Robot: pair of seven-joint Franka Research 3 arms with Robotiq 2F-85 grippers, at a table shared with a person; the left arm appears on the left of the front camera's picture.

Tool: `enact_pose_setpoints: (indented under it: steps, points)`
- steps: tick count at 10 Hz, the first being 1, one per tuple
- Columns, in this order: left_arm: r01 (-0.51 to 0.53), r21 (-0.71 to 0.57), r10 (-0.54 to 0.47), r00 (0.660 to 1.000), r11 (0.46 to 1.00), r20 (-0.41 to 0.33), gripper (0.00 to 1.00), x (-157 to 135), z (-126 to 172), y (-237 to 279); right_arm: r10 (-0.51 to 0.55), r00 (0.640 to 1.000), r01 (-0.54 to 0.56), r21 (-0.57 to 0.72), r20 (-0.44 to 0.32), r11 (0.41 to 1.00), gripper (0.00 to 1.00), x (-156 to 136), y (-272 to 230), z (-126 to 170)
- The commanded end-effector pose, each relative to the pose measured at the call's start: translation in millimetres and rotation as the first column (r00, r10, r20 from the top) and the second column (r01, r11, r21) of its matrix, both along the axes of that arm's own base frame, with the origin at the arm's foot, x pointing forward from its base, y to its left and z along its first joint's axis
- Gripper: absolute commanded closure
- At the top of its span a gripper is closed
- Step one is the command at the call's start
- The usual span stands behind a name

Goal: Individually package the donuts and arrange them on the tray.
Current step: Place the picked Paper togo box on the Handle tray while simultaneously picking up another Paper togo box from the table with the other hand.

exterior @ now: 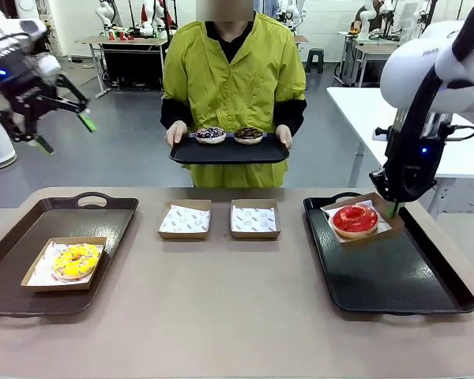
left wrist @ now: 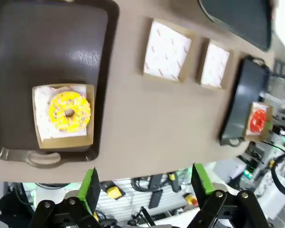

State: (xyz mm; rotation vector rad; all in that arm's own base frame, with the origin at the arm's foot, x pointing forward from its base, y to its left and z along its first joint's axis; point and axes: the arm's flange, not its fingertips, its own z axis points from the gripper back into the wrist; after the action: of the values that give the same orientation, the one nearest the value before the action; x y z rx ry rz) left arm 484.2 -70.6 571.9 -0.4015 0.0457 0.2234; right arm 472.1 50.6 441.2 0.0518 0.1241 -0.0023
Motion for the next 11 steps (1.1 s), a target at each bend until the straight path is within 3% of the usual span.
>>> enact_pose_setpoints:
  steps: [1, 4, 6, 10, 11]
  points:
    - [-0.036, 0.135, 0.039, 0.999, 0.99, -0.02, 0.0, 30.3, -8.7, -17.7, 0.004, 0.999, -0.004, 0.022, 0.035, 1.0, 0.99, -5.5, -4.8, -12.9]
    - [-0.065, 0.26, 0.069, 0.998, 0.963, -0.005, 0.0, 67.9, -46.9, -51.0, -0.028, 0.998, 0.026, 0.046, 0.052, 0.999, 0.99, -9.5, -2.5, -32.9]
    - [-0.075, 0.337, 0.07, 0.997, 0.939, 0.027, 0.0, 86.4, -79.3, -75.4, -0.008, 1.0, 0.008, 0.004, 0.02, 1.0, 0.99, -4.4, -1.6, -22.0]
    - [-0.056, 0.359, 0.01, 0.992, 0.932, 0.128, 0.0, 104.1, -139.5, -110.4, -0.008, 1.0, 0.008, 0.004, 0.02, 1.0, 0.99, -4.4, -1.6, -22.0]
    - [-0.014, 0.319, -0.029, 0.992, 0.948, 0.127, 0.0, 112.7, -176.3, -124.7, -0.008, 1.0, 0.008, 0.004, 0.02, 1.0, 0.99, -4.4, -1.6, -22.0]
